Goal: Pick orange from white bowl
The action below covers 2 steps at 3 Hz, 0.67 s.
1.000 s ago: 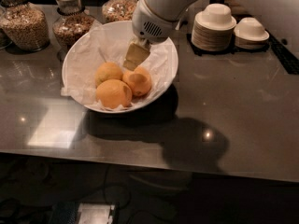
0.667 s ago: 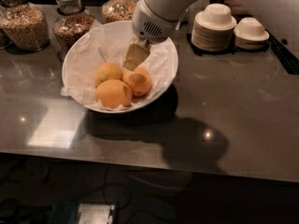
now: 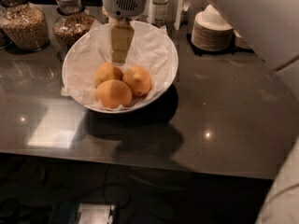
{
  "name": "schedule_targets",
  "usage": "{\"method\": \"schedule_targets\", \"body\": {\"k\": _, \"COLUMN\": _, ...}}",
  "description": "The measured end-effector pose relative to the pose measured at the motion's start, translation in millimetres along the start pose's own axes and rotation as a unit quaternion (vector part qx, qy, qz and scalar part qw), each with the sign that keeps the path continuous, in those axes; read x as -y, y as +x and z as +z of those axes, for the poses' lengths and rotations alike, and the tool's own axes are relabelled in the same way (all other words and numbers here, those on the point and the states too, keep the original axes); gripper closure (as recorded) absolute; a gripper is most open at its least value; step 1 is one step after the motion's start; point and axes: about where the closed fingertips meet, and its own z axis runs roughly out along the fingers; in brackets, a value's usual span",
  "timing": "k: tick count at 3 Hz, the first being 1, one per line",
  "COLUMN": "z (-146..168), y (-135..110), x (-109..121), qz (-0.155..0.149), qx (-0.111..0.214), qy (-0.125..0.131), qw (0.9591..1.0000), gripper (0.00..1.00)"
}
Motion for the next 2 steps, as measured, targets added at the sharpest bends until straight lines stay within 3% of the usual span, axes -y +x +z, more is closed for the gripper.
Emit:
{"method": "schedule_targets", "body": {"k": 1, "z": -2.6, "y": -7.4, "x": 4.9, "qz": -0.059, "qx": -0.041, "qy": -0.012, "qw": 0.9974, "gripper": 0.30}}
{"method": "schedule_targets", "body": {"k": 2, "z": 2.0, "y": 8.2, "x": 9.2, "qz": -0.064, "qx": -0.047, "qy": -0.024, "qw": 0.9966, "gripper": 0.35}}
